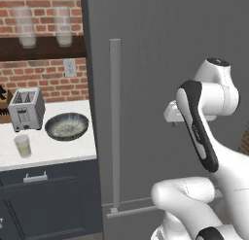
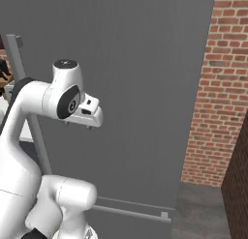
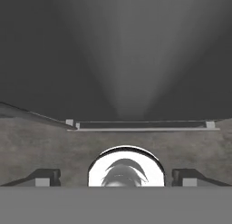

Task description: Grab a lemon wedge from the fridge and one ice cube from the ice bowl, and put them in the glass of lemonade.

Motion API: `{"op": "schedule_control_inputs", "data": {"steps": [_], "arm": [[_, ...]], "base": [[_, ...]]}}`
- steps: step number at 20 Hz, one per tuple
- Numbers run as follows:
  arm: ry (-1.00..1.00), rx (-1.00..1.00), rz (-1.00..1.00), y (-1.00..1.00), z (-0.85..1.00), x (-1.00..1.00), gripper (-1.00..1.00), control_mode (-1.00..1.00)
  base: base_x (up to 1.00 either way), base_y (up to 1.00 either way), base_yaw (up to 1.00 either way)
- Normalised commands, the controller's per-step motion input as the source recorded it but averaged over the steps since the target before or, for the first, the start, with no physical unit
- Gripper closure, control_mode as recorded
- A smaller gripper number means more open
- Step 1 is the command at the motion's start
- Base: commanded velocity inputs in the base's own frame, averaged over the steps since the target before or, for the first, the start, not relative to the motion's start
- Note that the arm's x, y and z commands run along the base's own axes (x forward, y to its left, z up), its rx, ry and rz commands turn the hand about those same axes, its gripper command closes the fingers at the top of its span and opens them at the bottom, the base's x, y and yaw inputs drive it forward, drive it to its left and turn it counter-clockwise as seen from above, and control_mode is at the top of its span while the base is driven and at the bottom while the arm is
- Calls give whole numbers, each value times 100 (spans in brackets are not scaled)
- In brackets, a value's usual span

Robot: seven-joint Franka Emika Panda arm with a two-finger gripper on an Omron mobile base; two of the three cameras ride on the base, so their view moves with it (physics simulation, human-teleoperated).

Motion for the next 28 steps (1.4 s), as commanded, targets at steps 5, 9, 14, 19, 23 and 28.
{"op": "schedule_control_inputs", "data": {"steps": [5,9,14,19,23,28], "arm": [[0,0,0,-4,-23,-20,-100,-100],[0,0,0,0,-19,-18,-100,100],[0,0,0,0,0,0,-100,100],[0,0,0,0,0,0,-100,100],[0,0,0,0,0,0,-100,100],[0,0,0,0,0,0,-100,100]], "base": [[0,0,0],[-56,2,0],[-80,15,0],[-20,77,1],[28,100,0],[59,100,-6]]}}
